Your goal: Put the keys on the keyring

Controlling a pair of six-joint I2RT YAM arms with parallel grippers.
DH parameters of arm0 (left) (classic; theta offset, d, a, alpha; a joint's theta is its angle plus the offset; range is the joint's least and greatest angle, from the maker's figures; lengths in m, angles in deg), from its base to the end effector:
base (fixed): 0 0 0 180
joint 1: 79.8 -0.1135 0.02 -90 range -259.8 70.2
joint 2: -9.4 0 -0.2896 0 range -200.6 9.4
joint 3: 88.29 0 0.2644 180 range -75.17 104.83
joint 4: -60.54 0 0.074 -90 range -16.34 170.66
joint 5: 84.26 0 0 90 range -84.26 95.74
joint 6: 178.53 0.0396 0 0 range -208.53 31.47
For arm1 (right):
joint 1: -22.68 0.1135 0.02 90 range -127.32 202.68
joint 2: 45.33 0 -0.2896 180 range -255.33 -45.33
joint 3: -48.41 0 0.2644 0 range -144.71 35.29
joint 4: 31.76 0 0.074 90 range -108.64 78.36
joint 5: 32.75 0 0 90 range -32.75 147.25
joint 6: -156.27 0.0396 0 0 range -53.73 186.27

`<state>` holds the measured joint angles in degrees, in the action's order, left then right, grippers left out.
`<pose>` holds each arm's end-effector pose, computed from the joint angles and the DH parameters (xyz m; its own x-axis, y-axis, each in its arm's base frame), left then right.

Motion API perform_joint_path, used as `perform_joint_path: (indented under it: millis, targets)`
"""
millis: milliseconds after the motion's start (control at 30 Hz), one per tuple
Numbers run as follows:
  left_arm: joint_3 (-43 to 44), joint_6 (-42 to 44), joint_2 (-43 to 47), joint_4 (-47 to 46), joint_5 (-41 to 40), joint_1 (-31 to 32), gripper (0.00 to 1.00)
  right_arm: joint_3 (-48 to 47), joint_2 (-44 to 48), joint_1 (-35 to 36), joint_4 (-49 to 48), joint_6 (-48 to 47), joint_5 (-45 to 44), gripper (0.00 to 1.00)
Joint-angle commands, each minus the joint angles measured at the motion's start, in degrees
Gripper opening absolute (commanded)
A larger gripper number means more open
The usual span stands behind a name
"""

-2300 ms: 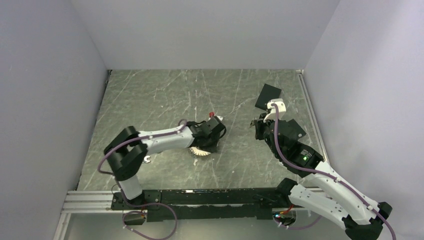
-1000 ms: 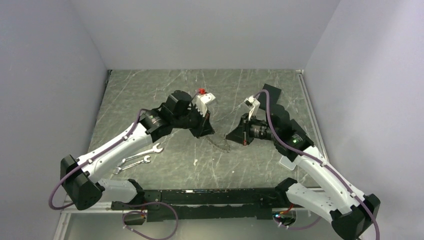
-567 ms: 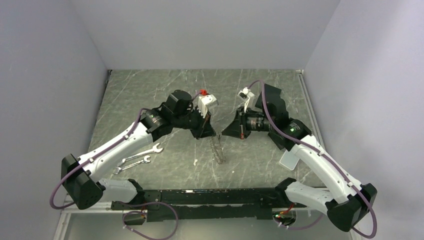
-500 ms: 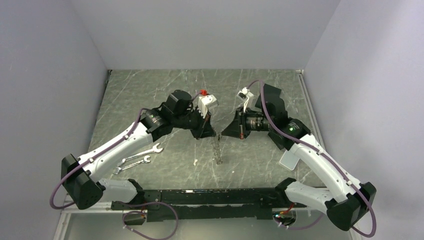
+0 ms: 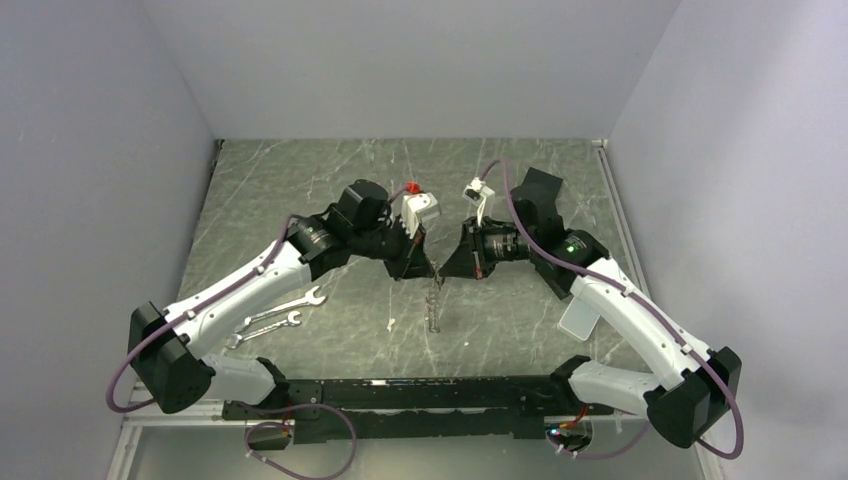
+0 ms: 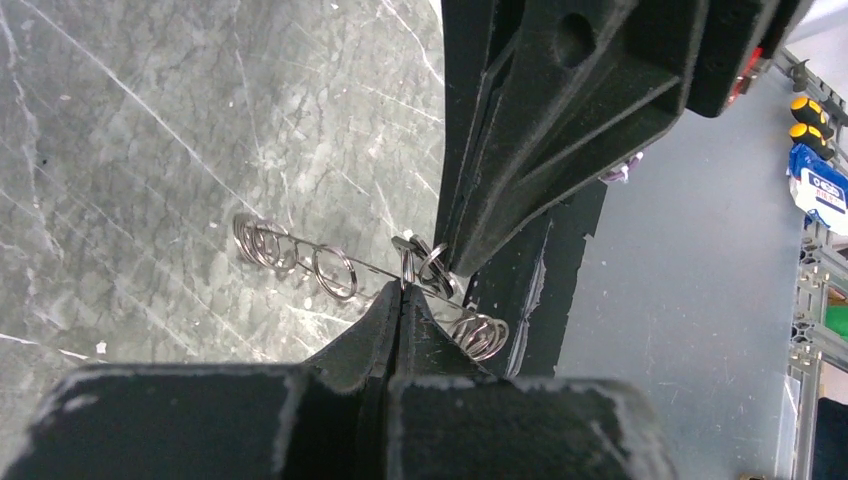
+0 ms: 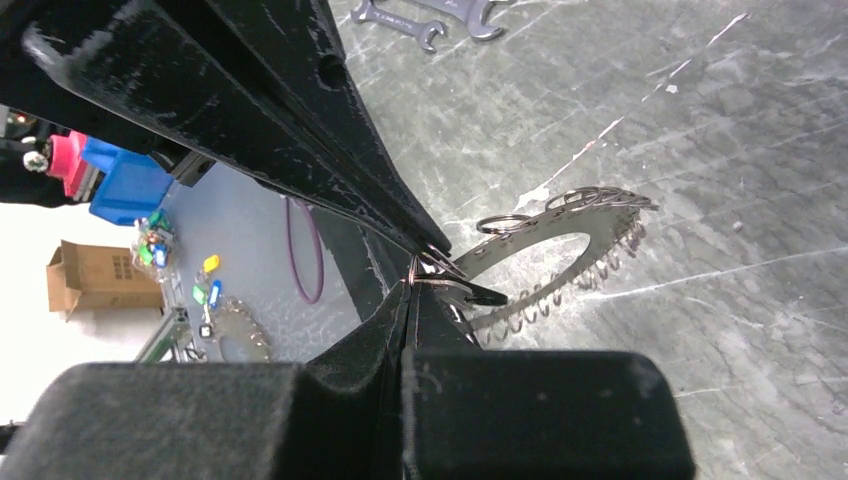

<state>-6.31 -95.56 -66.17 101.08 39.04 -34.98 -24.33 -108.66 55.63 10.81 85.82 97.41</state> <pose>0.1969 -0.2263 0.3634 -0.5065 0.3592 -0.7838 0.8559 0.3189 -0.4070 0.1859 0.1510 0.3585 -0.7232 -0.1640 -0.6708 -0.6651 0.4272 0.6126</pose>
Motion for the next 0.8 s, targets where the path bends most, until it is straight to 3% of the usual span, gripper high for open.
perform_joint_path:
  millis: [0, 767]
  targets:
    - [3.3, 2.0, -0.5, -1.4, 2.5, 0.0, 0.0, -3.6, -0.5, 0.9, 0.7, -2.5, 0.3, 0.0]
    - [3.1, 2.9, 0.0, 0.2, 2.4, 0.8, 0.0, -4.8, -0.7, 1.9, 3.3, -4.9, -3.5, 0.0]
